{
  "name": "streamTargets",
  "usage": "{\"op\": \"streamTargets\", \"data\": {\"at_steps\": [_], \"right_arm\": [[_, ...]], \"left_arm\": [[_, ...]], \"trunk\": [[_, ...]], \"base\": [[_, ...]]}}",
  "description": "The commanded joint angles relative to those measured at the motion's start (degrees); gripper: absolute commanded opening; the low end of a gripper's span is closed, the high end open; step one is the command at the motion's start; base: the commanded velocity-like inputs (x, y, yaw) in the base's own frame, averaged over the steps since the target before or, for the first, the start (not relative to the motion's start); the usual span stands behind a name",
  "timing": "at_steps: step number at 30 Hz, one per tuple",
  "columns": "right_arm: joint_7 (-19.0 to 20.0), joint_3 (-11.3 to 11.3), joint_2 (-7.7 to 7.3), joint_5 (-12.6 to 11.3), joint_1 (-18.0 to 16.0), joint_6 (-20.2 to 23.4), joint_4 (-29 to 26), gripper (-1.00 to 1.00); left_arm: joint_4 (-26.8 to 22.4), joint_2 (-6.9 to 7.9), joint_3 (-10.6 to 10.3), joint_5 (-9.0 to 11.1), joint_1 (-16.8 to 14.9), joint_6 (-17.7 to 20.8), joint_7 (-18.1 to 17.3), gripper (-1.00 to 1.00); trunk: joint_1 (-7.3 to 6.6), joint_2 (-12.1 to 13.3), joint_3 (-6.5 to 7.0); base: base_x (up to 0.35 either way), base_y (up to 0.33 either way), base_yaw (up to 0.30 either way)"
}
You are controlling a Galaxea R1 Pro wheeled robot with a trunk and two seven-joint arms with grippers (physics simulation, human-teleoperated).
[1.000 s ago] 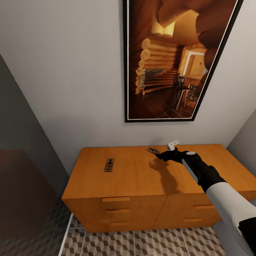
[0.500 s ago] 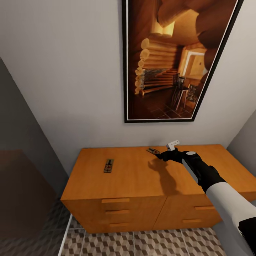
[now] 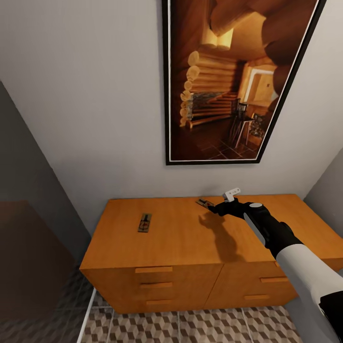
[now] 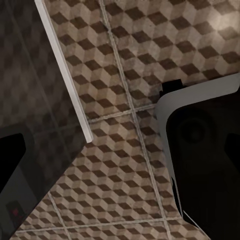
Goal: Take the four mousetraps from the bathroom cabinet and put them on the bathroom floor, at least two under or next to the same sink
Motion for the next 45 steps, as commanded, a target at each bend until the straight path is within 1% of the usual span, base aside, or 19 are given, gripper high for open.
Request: {"op": "streamTargets", "data": {"at_steps": [1, 13, 34, 45], "right_arm": [[-0.13, 0.21, -0.07, -0.59, -0.06, 0.36, -0.07, 1.0], [-0.13, 0.21, -0.07, -0.59, -0.05, 0.33, -0.07, 1.0], [0.06, 0.21, -0.07, -0.67, -0.05, 0.33, -0.07, 1.0], [2.53, 0.15, -0.07, -0.44, -0.06, 0.33, -0.07, 1.0]], "left_arm": [[0.19, -0.04, -0.48, 0.47, -0.08, -0.35, 0.0, 1.0], [0.19, -0.04, -0.48, 0.47, -0.04, -0.35, 0.0, 1.0], [0.19, -0.04, -0.48, 0.47, -0.05, -0.36, 0.02, 1.0], [0.19, -0.04, -0.48, 0.47, -0.03, -0.35, 0.01, 1.0]], "trunk": [[0.03, -0.11, -0.11], [0.03, -0.11, -0.11], [0.03, -0.11, -0.17], [0.03, -0.11, -0.72]], "base": [[0.006, -0.001, 0.0], [0.09, 0.0, 0.0], [0.005, 0.0, 0.0], [0.0, 0.0, 0.0]]}}
